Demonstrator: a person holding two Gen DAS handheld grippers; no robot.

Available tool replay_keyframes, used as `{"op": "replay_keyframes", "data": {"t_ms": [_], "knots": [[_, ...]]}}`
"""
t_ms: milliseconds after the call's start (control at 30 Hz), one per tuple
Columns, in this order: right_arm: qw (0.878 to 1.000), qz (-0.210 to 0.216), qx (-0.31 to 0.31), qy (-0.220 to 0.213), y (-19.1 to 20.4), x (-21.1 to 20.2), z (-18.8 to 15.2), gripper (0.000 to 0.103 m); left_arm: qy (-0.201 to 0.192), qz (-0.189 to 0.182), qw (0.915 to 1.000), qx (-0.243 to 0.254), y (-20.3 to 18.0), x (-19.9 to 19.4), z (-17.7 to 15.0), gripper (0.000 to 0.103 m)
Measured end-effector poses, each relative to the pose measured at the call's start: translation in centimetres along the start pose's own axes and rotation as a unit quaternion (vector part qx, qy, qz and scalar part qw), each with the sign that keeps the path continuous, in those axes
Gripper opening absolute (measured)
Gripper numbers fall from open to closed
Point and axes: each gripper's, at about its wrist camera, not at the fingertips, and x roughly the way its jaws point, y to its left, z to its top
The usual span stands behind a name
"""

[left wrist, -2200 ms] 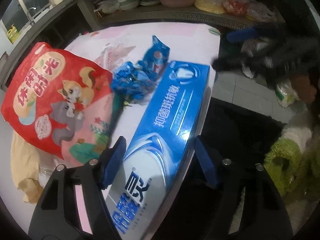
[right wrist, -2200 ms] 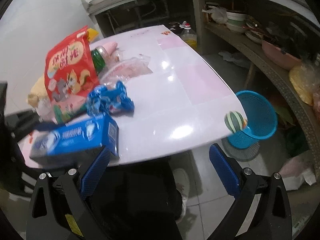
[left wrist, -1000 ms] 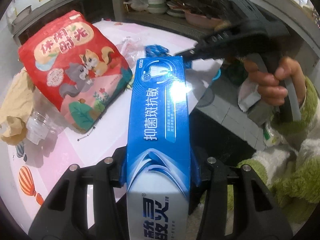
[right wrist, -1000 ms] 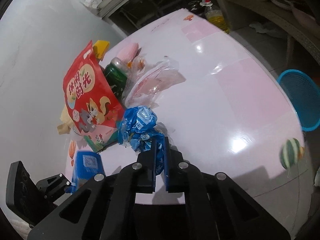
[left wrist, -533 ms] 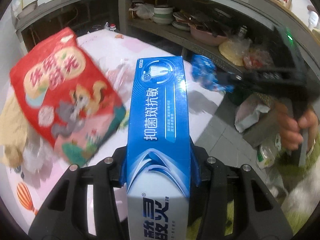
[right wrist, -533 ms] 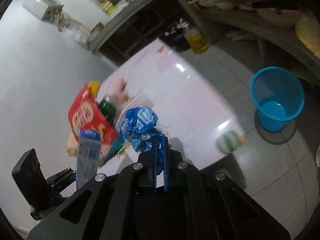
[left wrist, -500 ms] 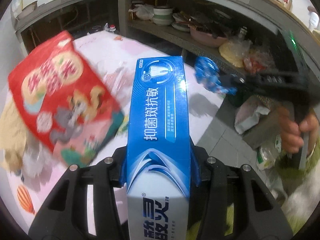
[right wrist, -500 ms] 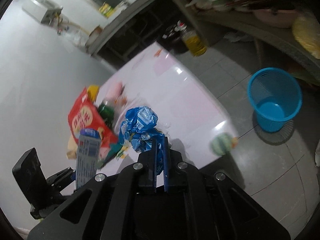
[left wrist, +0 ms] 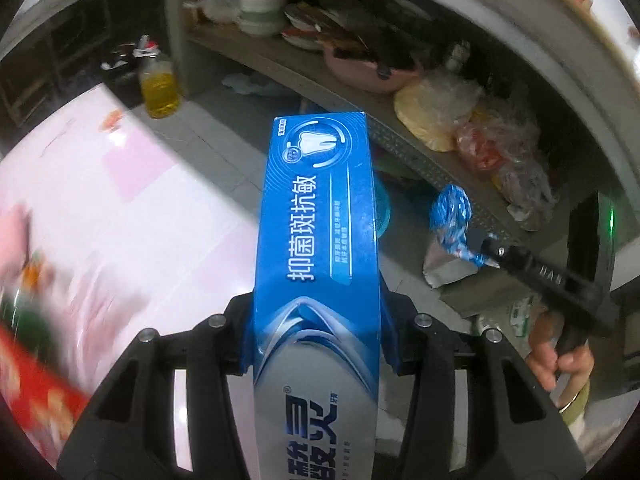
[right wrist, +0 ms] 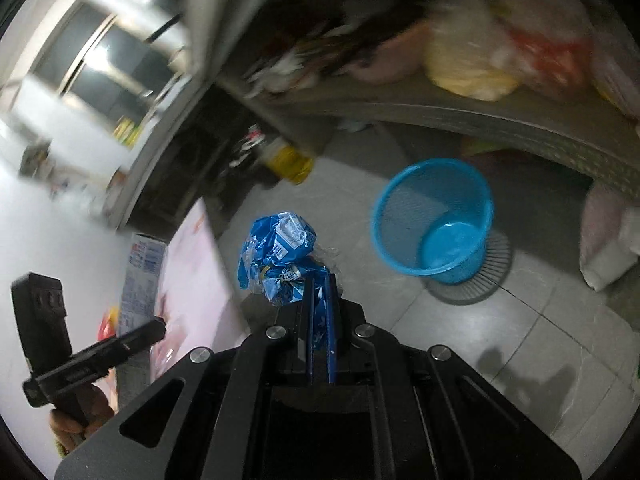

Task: Collect trash
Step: 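Carry both items over the blue wastebasket and open both tools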

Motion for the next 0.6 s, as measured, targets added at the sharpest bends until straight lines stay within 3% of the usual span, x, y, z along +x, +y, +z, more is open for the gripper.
{"op": "replay_keyframes", "data": {"t_ms": [233,333,467,500,533,600], "knots": [[0.994,-0.05,0.091,0.028,-7.0,7.3,2.2,0.005,0.1,-0.006,0.9949,0.007,-2.2,11.5,6.5,0.046],[0.99,-0.067,0.118,0.044,-9.2,10.9,3.2,0.005,0.124,-0.004,0.9923,0.001,-2.5,15.7,8.6,0.046],[0.986,-0.082,0.14,0.041,-11.2,15.6,5.5,0.007,0.116,0.004,0.9932,-0.012,-3.0,19.9,12.4,0.048],[0.985,-0.088,0.143,0.036,-11.7,16.3,6.0,0.011,0.108,0.007,0.994,-0.017,-3.0,20.4,13.1,0.058],[0.985,-0.093,0.143,0.036,-12.2,17.4,6.6,0.022,0.096,0.01,0.995,-0.024,-3.0,20.8,14.0,0.064],[0.983,-0.106,0.144,0.038,-13.2,19.1,7.2,0.033,0.081,0.014,0.9961,-0.032,-3.0,20.9,14.5,0.069]]}}
